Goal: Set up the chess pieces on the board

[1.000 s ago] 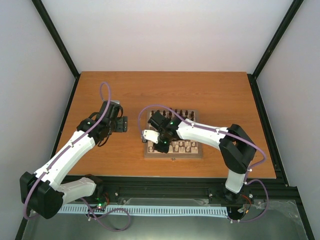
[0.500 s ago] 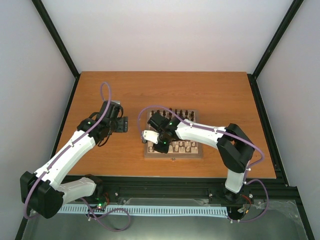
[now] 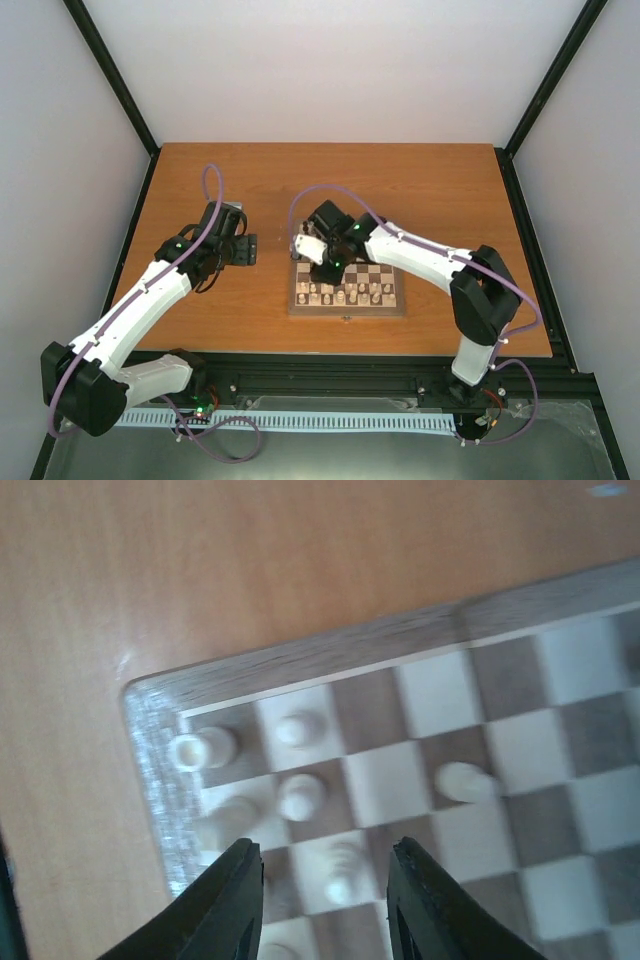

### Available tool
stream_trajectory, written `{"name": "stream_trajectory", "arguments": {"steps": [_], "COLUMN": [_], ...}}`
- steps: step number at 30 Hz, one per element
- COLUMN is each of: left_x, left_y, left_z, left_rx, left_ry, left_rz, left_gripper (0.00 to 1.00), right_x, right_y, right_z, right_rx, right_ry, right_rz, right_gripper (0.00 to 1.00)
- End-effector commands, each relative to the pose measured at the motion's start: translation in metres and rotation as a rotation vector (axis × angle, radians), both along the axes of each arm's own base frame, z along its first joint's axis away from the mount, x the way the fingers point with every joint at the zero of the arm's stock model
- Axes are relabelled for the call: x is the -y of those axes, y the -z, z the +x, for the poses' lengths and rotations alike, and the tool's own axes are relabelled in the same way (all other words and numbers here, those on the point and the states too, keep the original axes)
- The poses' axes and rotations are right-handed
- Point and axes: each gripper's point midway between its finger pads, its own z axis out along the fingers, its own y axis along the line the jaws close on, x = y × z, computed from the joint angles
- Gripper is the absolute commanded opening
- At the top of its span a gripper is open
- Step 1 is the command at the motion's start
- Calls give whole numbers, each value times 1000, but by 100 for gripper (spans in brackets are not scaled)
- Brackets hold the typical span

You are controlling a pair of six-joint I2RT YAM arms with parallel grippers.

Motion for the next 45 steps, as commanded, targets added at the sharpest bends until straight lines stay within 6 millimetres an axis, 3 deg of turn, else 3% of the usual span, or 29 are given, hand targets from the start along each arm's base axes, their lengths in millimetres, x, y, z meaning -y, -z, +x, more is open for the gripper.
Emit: {"name": "stream_trajectory", "arguments": {"steps": [1, 5, 18, 26, 36, 41, 45], "left_x": [1, 2, 4, 5, 6, 7, 8], "left_y": [-1, -2, 0, 1, 2, 2, 3], "left_z": [0, 0, -1, -1, -1, -2, -1], "left_rx": [0, 1, -7, -11, -16, -20, -22], "left_ry": [17, 20, 31, 36, 40, 45, 50], "left_rz": [-1, -6, -12, -15, -16, -19, -23], "left_gripper": [84, 84, 84, 84, 84, 84, 84], "right_x": [9, 11, 0, -3, -6, 3, 21], "right_y": [-23, -13, 25, 40, 42, 35, 21], "right_z": [37, 50, 59, 61, 64, 61, 64], "right_rx": [60, 59, -19, -39, -39, -34, -23], "right_ry": [103, 135, 148, 152, 157, 164, 195], "right_rz": [35, -4, -62, -80, -66, -66, -51], "right_gripper": [38, 41, 42, 32, 12, 11, 10]}}
